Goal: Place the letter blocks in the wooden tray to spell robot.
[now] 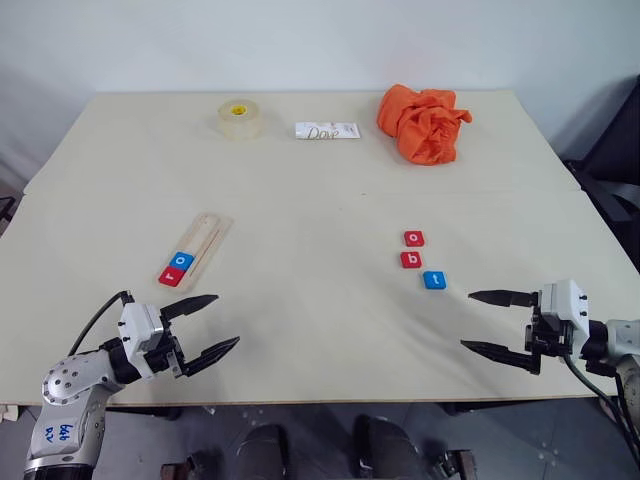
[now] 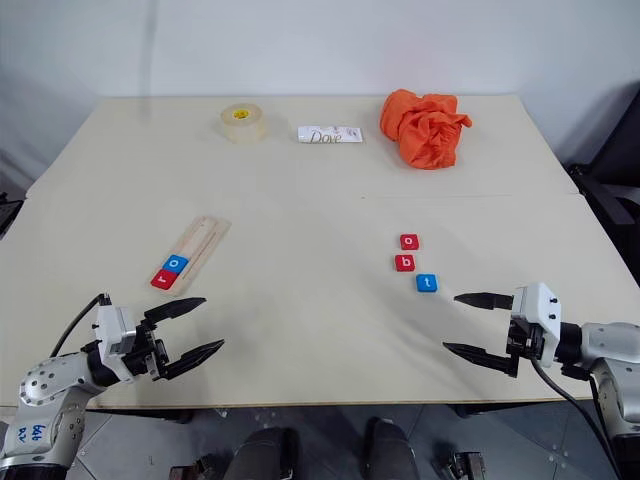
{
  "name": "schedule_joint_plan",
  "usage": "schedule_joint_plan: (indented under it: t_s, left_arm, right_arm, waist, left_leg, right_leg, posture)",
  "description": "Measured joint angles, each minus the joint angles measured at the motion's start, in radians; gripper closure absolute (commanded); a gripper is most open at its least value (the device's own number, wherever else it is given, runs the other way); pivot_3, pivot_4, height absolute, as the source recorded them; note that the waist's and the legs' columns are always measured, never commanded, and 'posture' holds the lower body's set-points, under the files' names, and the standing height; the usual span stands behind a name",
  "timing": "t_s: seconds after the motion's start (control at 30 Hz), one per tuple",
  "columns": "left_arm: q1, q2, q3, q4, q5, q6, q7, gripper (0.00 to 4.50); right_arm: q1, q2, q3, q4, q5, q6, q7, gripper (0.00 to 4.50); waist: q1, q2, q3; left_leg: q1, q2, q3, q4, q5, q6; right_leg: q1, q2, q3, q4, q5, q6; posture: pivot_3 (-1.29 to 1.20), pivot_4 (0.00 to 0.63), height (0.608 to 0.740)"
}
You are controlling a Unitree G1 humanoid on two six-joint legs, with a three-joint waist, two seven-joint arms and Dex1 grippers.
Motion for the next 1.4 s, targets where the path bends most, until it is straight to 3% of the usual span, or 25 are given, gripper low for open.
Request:
schedule_joint_plan:
  t_s: [0.33, 0.57, 0.77, 1.07, 1.4]
  left_arm:
    - [-0.001, -0.020, 0.034, -0.046, 0.000, 0.070, 0.156, 0.00]
    - [0.177, 0.003, 0.182, -0.158, 0.001, 0.254, 0.347, 0.00]
    - [0.194, 0.017, 0.236, -0.209, 0.003, 0.397, 0.458, 0.00]
    - [-0.084, 0.078, 0.180, -0.158, 0.020, 0.623, 0.585, 0.00]
    - [-0.340, 0.092, 0.022, 0.109, 0.111, 0.650, 0.579, 0.00]
  right_arm:
    - [-0.072, 0.002, 0.006, 0.033, -0.019, 0.011, -0.012, 0.04]
    - [-0.240, 0.033, 0.081, 0.076, -0.023, 0.017, 0.001, 0.04]
    - [-0.323, 0.058, 0.124, 0.123, -0.033, 0.014, 0.029, 0.04]
    - [-0.374, 0.084, 0.164, 0.162, -0.054, -0.004, 0.059, 0.04]
    - [-0.318, 0.084, 0.157, 0.125, -0.054, -0.002, 0.058, 0.04]
  waist:
    - [-0.002, 0.000, 0.000]
    - [-0.014, -0.002, 0.001]
    - [0.001, -0.002, 0.001]
    - [-0.003, -0.002, 0.001]
    - [-0.002, -0.003, 0.001]
  left_leg:
    - [0.001, 0.000, 0.001, 0.000, 0.000, 0.000]
    - [0.004, 0.000, 0.003, -0.001, 0.000, 0.000]
    - [0.004, 0.000, 0.002, -0.001, 0.000, 0.000]
    - [0.005, 0.000, 0.004, -0.001, 0.000, -0.001]
    - [0.005, 0.000, 0.005, -0.002, 0.001, -0.003]
  right_leg:
    - [0.000, 0.000, 0.002, 0.002, 0.000, 0.000]
    - [0.000, 0.000, 0.004, 0.003, -0.001, -0.001]
    - [0.000, 0.000, 0.004, 0.003, -0.001, -0.001]
    - [0.000, 0.000, 0.004, 0.005, -0.001, -0.001]
    - [0.000, 0.001, 0.005, 0.005, -0.001, -0.001]
  posture:
    - [0.00, 0.150, 0.740]
    - [0.00, 0.150, 0.740]
    - [0.00, 0.150, 0.740]
    - [0.00, 0.150, 0.740]
    - [0.00, 0.150, 0.740]
